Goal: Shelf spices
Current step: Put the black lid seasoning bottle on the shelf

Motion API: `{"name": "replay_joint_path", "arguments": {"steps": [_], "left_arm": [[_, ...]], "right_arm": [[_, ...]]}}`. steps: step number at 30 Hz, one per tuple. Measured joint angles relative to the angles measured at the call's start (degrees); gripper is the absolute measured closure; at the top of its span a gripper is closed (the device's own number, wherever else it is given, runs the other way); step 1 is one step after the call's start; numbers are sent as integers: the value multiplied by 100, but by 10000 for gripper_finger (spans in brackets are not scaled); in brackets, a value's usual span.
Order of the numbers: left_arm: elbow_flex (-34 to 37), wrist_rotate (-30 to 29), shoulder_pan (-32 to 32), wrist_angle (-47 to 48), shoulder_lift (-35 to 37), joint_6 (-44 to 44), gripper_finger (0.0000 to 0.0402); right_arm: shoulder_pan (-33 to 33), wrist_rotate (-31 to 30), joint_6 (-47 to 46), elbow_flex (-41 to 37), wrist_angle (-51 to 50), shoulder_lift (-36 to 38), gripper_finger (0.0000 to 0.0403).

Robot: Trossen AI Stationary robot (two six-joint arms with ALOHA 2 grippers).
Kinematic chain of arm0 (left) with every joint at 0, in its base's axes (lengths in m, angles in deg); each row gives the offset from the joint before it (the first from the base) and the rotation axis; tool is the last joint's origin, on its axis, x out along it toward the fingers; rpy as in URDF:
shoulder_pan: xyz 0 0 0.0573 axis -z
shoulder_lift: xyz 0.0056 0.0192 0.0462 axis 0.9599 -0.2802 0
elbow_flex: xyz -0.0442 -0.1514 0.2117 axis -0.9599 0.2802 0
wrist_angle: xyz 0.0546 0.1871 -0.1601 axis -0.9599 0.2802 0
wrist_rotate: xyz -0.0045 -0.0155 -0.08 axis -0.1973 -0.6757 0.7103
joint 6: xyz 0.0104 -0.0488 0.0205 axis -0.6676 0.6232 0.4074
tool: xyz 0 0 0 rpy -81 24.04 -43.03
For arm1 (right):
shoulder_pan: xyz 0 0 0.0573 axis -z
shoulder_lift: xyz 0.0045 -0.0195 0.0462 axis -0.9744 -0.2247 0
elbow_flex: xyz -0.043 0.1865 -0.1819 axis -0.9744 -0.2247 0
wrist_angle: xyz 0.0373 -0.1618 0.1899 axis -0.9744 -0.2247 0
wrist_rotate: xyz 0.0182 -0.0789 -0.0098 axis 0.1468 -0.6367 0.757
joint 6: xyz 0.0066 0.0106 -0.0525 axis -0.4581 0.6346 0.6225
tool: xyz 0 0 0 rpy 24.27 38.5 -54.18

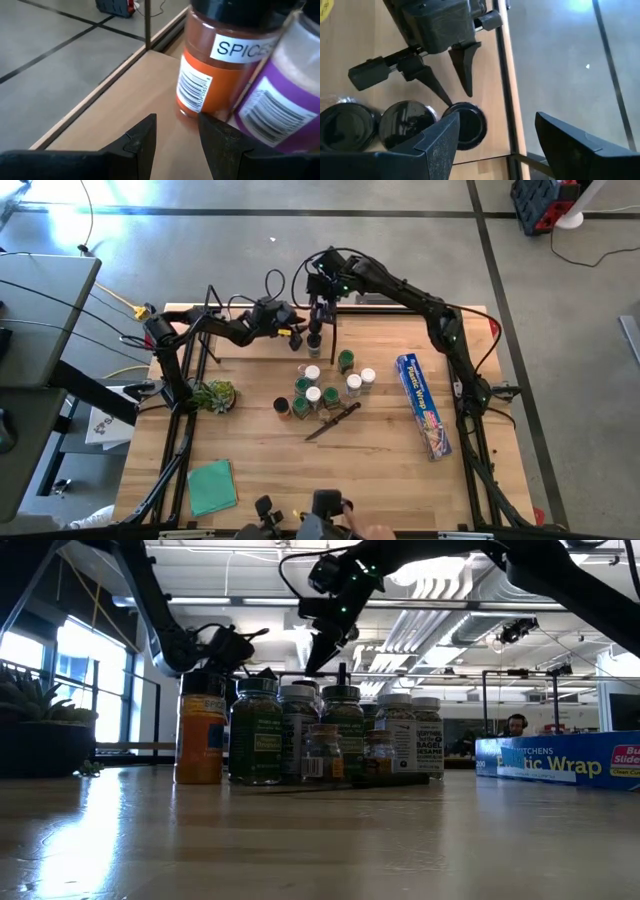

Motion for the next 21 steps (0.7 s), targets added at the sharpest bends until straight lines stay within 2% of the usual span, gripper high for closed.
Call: {"name": "replay_joint_path", "arguments": {"steps": [5, 13, 17, 21], "left_arm": [[-2, -43, -11, 504, 197, -346, 259], [22, -15, 60, 1924, 1333, -983, 259], [320, -12, 289, 1855, 1665, -1021, 259], [608, -20, 489, 1229, 1643, -978, 259]], "right_arm": [[-110, -85, -161, 0, -605, 31, 148], [-393, -266, -688, -4, -1806, 249, 148], [-603, -163, -1075, -9, -2290, 537, 148], [-992, -142, -1450, -20, -2272, 925, 148]]}}
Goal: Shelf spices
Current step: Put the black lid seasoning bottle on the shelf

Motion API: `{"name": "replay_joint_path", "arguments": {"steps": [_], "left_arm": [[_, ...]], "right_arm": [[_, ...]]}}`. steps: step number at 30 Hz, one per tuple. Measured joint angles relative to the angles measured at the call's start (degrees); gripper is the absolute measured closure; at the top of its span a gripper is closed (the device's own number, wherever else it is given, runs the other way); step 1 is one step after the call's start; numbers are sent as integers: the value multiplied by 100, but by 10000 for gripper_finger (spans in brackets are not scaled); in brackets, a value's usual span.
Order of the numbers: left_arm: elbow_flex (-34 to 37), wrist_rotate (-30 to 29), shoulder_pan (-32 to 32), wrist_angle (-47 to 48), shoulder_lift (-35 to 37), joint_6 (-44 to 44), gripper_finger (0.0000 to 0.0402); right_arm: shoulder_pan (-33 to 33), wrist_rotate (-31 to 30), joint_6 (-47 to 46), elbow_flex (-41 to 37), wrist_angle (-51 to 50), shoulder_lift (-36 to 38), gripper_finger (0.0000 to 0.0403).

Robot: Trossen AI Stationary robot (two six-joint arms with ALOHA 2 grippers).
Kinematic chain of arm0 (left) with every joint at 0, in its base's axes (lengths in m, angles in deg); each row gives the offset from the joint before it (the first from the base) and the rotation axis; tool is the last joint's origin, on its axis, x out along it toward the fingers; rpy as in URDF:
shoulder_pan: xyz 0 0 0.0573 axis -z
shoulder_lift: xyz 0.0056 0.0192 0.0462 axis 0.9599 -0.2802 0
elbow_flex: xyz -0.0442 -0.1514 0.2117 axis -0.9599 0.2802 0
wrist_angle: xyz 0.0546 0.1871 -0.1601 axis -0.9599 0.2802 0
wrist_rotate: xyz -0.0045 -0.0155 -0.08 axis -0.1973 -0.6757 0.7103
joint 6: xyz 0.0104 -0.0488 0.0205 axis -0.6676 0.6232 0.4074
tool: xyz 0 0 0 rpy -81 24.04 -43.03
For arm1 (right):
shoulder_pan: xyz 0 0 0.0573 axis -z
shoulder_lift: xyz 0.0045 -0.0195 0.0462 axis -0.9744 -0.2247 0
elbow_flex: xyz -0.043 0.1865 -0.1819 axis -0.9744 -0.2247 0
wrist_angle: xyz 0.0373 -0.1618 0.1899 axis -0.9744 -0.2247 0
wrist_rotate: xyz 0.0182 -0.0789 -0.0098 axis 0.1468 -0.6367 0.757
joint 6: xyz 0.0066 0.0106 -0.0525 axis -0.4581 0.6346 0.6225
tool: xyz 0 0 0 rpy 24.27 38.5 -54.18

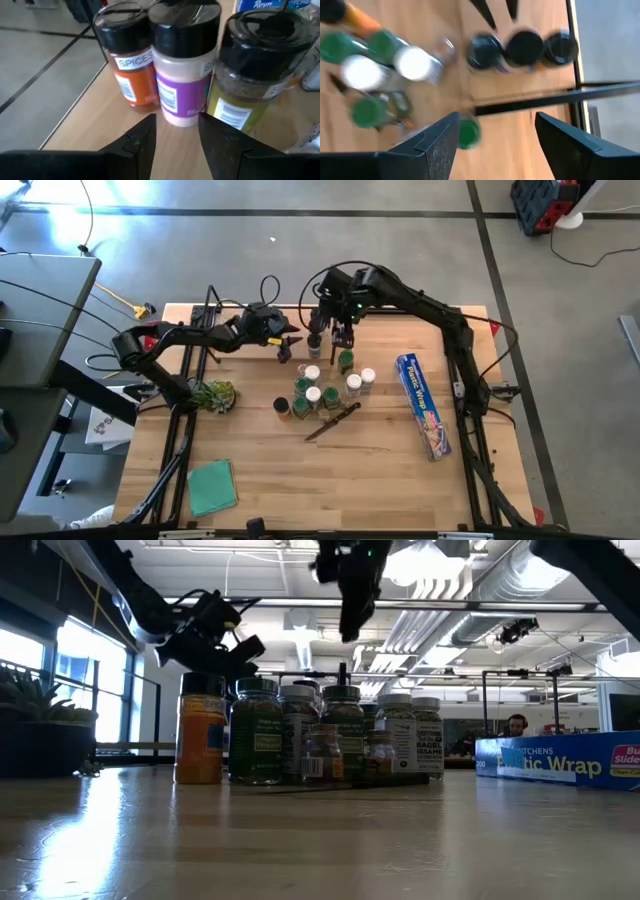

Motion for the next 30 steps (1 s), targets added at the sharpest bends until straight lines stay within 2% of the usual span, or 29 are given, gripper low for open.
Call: {"name": "replay_joint_path", "arguments": {"steps": [10, 12, 15, 17, 19, 25, 30], "left_arm": [[43, -14, 136, -282, -189, 177, 259], [37, -15, 203, -102, -158, -158, 259], [39, -191, 274, 743, 68, -872, 259], [39, -475, 298, 1438, 381, -1149, 259], [41, -510, 340, 2114, 829, -1192, 259], [39, -154, 888, 3431, 2575, -379, 259], [39, -13, 1945, 3892, 3651, 805, 255]], "right_arm": [[-1329, -433, -608, -9, 151, 269, 148], [-1572, -495, -696, -11, 186, 266, 148], [-1936, -687, -903, -11, 294, 264, 148], [-2161, -914, -1024, -11, 268, 262, 148], [-2360, -1183, -1142, -11, 251, 262, 148], [-2785, -1984, -1273, -11, 430, 260, 148], [-2884, -1664, -1514, -9, 1039, 162, 148]]}}
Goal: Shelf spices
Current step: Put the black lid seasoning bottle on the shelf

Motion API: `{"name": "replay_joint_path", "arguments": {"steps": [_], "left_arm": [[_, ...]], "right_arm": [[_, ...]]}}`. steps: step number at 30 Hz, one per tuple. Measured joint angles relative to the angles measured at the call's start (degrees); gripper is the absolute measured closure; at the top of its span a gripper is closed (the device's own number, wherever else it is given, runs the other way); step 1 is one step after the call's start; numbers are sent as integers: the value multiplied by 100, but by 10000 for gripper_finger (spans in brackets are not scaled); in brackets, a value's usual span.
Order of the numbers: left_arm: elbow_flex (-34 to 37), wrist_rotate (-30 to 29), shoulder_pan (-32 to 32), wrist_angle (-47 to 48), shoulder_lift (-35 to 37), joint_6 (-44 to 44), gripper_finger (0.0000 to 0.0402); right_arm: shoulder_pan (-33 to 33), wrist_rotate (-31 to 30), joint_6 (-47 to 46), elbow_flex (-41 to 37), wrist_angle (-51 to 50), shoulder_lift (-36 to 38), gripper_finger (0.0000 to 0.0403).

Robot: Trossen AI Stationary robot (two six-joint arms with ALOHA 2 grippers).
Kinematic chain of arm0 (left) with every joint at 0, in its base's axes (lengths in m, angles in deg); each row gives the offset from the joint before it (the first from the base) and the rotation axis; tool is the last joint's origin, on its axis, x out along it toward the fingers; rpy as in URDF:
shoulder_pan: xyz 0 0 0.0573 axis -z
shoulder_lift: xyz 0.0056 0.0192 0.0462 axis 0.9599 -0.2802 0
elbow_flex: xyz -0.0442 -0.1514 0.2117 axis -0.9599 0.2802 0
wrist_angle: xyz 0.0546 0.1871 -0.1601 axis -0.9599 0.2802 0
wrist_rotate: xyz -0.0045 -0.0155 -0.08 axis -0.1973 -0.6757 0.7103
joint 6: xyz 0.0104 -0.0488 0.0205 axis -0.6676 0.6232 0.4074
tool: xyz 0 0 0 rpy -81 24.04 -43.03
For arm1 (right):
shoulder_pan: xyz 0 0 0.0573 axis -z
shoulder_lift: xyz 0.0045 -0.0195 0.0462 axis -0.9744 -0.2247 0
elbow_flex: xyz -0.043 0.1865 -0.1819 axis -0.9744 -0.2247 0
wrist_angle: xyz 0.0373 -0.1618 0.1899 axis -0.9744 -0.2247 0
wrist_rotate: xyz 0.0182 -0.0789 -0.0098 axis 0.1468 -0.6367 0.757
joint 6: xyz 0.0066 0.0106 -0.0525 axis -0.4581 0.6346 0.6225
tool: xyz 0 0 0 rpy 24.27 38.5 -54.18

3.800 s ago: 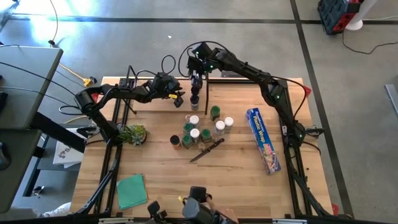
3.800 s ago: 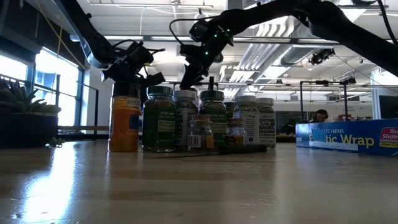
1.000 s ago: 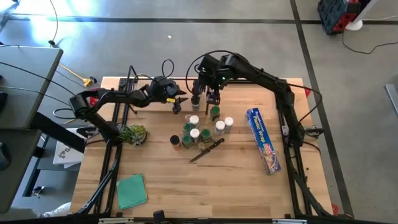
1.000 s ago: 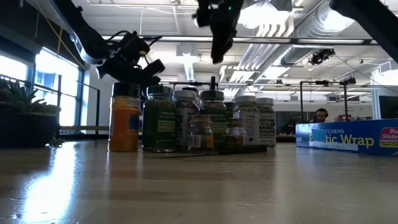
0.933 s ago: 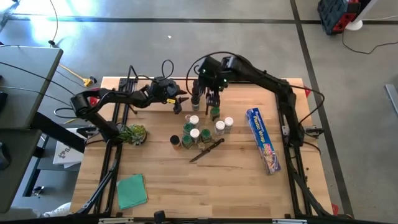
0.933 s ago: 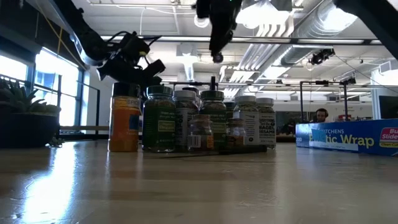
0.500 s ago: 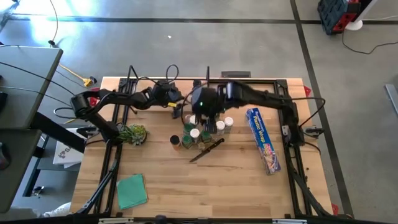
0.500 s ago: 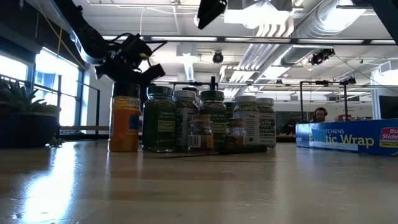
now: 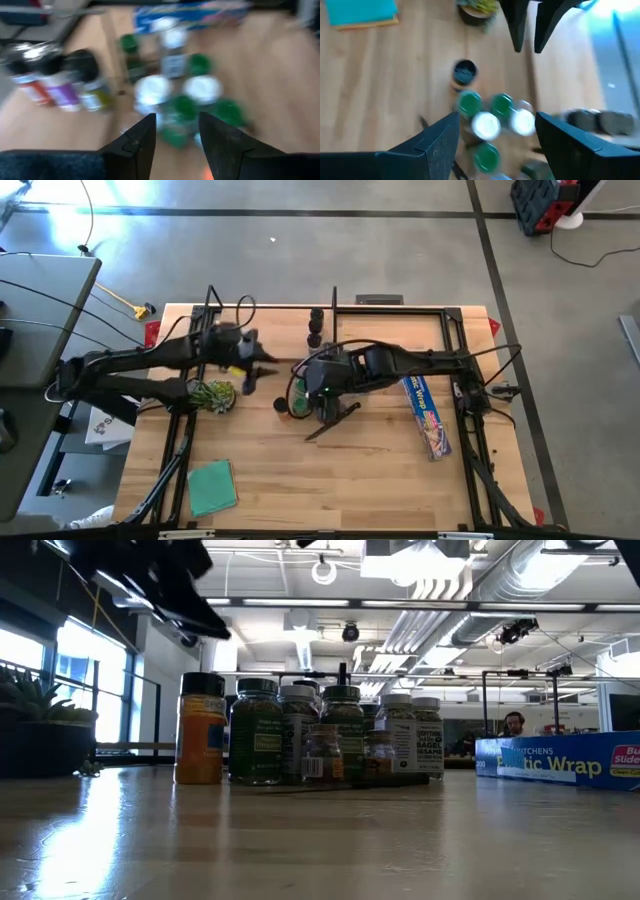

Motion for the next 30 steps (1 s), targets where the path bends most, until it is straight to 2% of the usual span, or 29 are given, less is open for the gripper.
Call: {"name": "replay_joint_path", "arguments": {"steps": [7, 10, 14, 17, 21, 25, 30], "left_arm": [[0, -1030, 1880, 773, 419, 1106, 232], [0, -1426, 2596, 1208, 472, 1648, 221], [0, -1509, 3430, 1614, 463, 2492, 213], [0, -2000, 3980, 1620, 364, 2843, 213], [0, -2618, 4455, 1622, 167, 3035, 213], [2, -2711, 4683, 1602, 23, 3053, 213], [2, -2782, 4818, 1615, -6, 3141, 213]], "right_arm": [[-119, 682, 101, 0, 884, -599, 148], [-183, 672, 303, -2, 963, -895, 148], [-69, 550, 602, -2, 1285, -1150, 148], [69, 590, 941, 0, 1626, -1336, 148], [273, 874, 1459, 0, 1951, -1623, 146], [465, 1547, 1618, -1, 2165, -1857, 132], [684, 1750, 1902, 0, 2188, -1915, 102]]}}
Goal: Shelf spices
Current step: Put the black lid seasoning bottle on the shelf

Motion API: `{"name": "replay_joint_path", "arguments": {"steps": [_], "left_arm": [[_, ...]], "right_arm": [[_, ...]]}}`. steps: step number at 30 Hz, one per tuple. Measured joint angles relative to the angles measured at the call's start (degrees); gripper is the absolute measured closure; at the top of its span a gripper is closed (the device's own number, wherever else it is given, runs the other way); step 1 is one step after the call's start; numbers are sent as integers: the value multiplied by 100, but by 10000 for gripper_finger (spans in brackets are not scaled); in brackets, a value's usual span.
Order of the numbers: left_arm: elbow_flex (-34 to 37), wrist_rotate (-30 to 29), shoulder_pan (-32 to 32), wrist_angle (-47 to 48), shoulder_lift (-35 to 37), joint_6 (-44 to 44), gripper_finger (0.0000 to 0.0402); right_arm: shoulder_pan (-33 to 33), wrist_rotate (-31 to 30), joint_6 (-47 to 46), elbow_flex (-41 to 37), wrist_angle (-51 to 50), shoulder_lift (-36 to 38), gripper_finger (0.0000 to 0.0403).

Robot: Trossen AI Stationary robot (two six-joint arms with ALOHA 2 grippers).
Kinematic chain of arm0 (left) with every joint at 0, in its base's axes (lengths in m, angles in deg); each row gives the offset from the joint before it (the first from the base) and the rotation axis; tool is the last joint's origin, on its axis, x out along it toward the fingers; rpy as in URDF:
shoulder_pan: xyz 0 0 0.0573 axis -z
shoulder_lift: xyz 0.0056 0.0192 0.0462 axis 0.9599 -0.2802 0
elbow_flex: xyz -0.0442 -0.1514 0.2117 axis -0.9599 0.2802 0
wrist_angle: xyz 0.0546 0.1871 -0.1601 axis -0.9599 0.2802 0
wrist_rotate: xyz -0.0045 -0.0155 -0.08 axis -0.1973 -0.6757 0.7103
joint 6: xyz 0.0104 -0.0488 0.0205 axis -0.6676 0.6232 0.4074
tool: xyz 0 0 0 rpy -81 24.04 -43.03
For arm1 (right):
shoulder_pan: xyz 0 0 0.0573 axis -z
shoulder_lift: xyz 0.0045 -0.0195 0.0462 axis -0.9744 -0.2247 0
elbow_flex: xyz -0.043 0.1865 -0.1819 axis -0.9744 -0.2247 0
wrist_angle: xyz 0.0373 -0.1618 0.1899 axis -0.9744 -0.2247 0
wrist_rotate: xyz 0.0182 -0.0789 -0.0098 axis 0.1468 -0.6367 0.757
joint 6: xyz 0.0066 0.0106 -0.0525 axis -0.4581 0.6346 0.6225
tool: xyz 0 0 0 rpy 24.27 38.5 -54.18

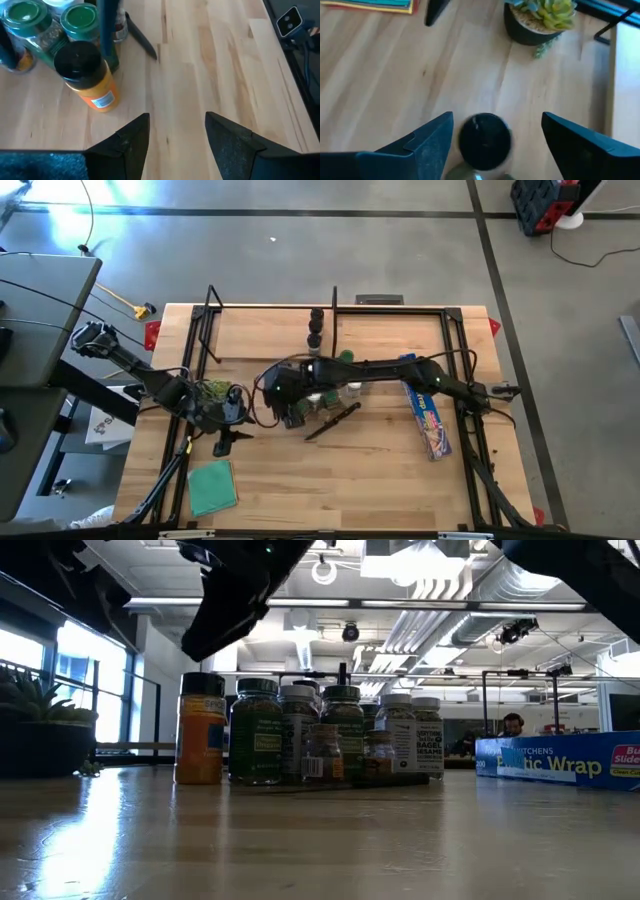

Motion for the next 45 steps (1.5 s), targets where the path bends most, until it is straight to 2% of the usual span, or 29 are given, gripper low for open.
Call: {"name": "replay_joint_path", "arguments": {"steps": [3, 7, 13, 28, 32, 38, 42, 45], "left_arm": [[0, -200, 44, -1, 0, 4, 213], [0, -267, 53, -1, 0, 1, 213], [0, -314, 53, -1, 0, -53, 213], [0, -379, 44, -1, 0, -149, 213], [0, -379, 46, -1, 0, -149, 213], [0, -374, 46, 1, 0, -173, 213], [0, -373, 46, 60, 13, -206, 213], [0, -370, 46, 109, 28, -208, 213]], "right_arm": [[140, 309, 586, 0, -44, 0, 88], [337, 1033, 864, 1, -89, 0, 87], [446, 1370, 1391, -137, -207, -74, 89], [359, 1456, 2099, -944, 527, -85, 90], [361, 1453, 2114, -984, 563, -83, 116], [351, 1366, 2052, -994, 599, -84, 202], [317, 1264, 1677, -841, 536, -83, 206], [258, 1048, 1406, -366, 443, -83, 206]]}}
